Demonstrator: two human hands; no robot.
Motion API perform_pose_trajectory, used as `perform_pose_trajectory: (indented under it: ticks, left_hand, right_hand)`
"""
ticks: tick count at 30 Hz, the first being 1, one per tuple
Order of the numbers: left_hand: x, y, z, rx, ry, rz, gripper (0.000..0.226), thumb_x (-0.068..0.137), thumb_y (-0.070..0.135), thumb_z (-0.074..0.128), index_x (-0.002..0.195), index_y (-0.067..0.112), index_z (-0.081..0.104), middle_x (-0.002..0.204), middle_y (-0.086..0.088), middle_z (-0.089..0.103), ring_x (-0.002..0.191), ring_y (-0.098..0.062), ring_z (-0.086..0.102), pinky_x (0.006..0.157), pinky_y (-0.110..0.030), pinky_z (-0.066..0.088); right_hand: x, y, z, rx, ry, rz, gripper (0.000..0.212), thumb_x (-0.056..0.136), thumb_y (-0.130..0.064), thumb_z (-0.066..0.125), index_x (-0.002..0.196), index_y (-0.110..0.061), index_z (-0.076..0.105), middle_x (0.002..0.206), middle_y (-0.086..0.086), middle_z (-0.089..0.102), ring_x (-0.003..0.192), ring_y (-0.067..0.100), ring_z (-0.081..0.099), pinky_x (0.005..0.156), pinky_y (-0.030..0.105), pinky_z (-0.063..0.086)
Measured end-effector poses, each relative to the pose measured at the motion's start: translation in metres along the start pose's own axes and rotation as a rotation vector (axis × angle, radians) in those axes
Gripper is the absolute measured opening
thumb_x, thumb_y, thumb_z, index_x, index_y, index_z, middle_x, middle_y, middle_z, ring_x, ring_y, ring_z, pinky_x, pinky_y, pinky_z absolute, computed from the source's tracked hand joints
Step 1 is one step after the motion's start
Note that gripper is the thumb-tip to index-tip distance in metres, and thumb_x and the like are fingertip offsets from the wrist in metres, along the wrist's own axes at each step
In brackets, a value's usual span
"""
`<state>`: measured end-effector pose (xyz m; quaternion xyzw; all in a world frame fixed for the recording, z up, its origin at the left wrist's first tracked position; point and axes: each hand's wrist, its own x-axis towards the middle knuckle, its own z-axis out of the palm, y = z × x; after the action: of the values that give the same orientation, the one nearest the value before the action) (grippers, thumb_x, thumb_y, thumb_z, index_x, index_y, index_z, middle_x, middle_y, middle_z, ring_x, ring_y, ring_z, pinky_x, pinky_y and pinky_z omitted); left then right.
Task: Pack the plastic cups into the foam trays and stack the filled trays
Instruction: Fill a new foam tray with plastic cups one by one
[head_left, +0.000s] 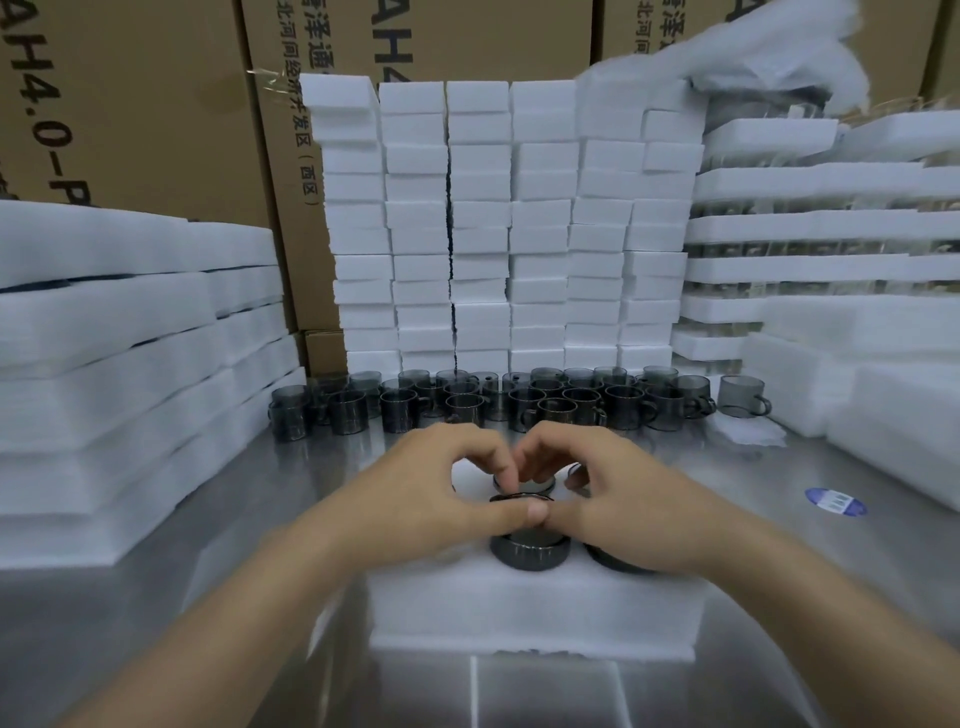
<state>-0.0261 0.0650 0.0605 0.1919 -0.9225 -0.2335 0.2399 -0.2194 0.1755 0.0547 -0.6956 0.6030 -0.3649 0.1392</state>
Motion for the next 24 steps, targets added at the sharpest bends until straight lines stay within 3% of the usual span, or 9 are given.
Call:
perform_pose_trajectory:
  ticks: [4, 6, 9, 11, 14, 17, 20, 22, 24]
  left_hand:
    - [-0.001, -0.004, -0.001, -0.031, -0.062, -0.067, 0.049, 0.072, 0.076, 0.082, 0.106, 0.042, 0.075, 0.119, 0.027, 0.071, 0.119, 0.007, 0.060, 0.095, -0.031, 0.044]
    - [-0.002, 0.000, -0.002, -0.037, -0.052, -0.056, 0.049, 0.073, 0.077, 0.080, 0.116, 0.054, 0.072, 0.127, 0.036, 0.066, 0.126, 0.014, 0.054, 0.100, -0.030, 0.043]
    - [-0.003, 0.015, 0.001, -0.026, -0.051, -0.017, 0.053, 0.083, 0.084, 0.061, 0.133, 0.065, 0.061, 0.137, 0.048, 0.054, 0.132, 0.023, 0.043, 0.108, -0.023, 0.037]
    - [-0.005, 0.028, 0.011, 0.049, -0.095, 0.043, 0.062, 0.089, 0.089, 0.044, 0.148, 0.069, 0.042, 0.146, 0.057, 0.037, 0.140, 0.030, 0.025, 0.116, -0.015, 0.027]
    - [-0.012, 0.046, 0.034, 0.223, -0.215, 0.125, 0.070, 0.094, 0.088, 0.031, 0.158, 0.066, 0.015, 0.156, 0.059, 0.007, 0.141, 0.035, -0.009, 0.116, -0.004, 0.008]
    - [-0.015, 0.052, 0.049, 0.336, -0.295, 0.116, 0.094, 0.089, 0.094, 0.034, 0.163, 0.057, -0.011, 0.153, 0.053, -0.027, 0.131, 0.035, -0.033, 0.108, 0.000, -0.014]
    - [-0.014, 0.050, 0.052, 0.368, -0.307, 0.122, 0.105, 0.083, 0.097, 0.042, 0.159, 0.058, -0.020, 0.155, 0.045, -0.037, 0.128, 0.032, -0.041, 0.103, -0.005, -0.031]
    - [-0.011, 0.051, 0.051, 0.378, -0.312, 0.121, 0.107, 0.082, 0.097, 0.045, 0.158, 0.061, -0.021, 0.152, 0.046, -0.039, 0.127, 0.032, -0.042, 0.093, 0.001, -0.034]
    - [-0.010, 0.049, 0.053, 0.381, -0.303, 0.131, 0.107, 0.082, 0.096, 0.047, 0.159, 0.061, -0.019, 0.153, 0.045, -0.039, 0.130, 0.031, -0.041, 0.096, 0.000, -0.034]
  right_hand:
    - [0.000, 0.001, -0.009, 0.128, -0.003, 0.033, 0.012, 0.100, -0.020, 0.069, 0.100, -0.025, 0.079, 0.099, -0.006, 0.078, 0.093, 0.004, 0.070, 0.086, 0.020, 0.051]
    - [0.002, 0.013, -0.016, 0.213, 0.127, 0.091, 0.016, 0.102, -0.018, 0.066, 0.096, -0.023, 0.080, 0.093, 0.000, 0.077, 0.083, 0.005, 0.067, 0.076, 0.016, 0.048]
    - [0.004, 0.049, -0.024, 0.172, 0.405, 0.213, 0.024, 0.101, -0.012, 0.063, 0.089, -0.025, 0.078, 0.087, -0.007, 0.076, 0.088, 0.008, 0.069, 0.082, 0.026, 0.051]
    - [0.003, 0.078, -0.027, 0.050, 0.519, 0.306, 0.023, 0.101, -0.011, 0.062, 0.090, -0.025, 0.076, 0.086, -0.008, 0.075, 0.089, 0.014, 0.068, 0.084, 0.033, 0.052]
    - [-0.006, 0.118, -0.032, -0.159, 0.547, 0.453, 0.017, 0.100, -0.010, 0.060, 0.099, -0.023, 0.072, 0.090, -0.003, 0.073, 0.083, 0.016, 0.065, 0.077, 0.033, 0.049]
    - [-0.009, 0.139, -0.038, -0.188, 0.598, 0.574, 0.016, 0.098, -0.014, 0.058, 0.097, -0.026, 0.069, 0.083, -0.006, 0.074, 0.075, 0.017, 0.070, 0.064, 0.027, 0.042]
    - [-0.001, 0.150, -0.040, -0.215, 0.599, 0.623, 0.011, 0.097, -0.020, 0.057, 0.104, -0.023, 0.064, 0.070, -0.007, 0.071, 0.047, 0.011, 0.065, 0.058, 0.027, 0.042]
    - [0.007, 0.154, -0.042, -0.279, 0.562, 0.643, 0.021, 0.097, -0.025, 0.057, 0.117, -0.021, 0.062, 0.076, -0.001, 0.072, 0.060, 0.013, 0.067, 0.068, 0.032, 0.047]
    - [0.015, 0.158, -0.047, -0.361, 0.534, 0.662, 0.037, 0.098, -0.026, 0.058, 0.133, -0.019, 0.058, 0.109, 0.007, 0.070, 0.092, 0.023, 0.069, 0.086, 0.038, 0.051]
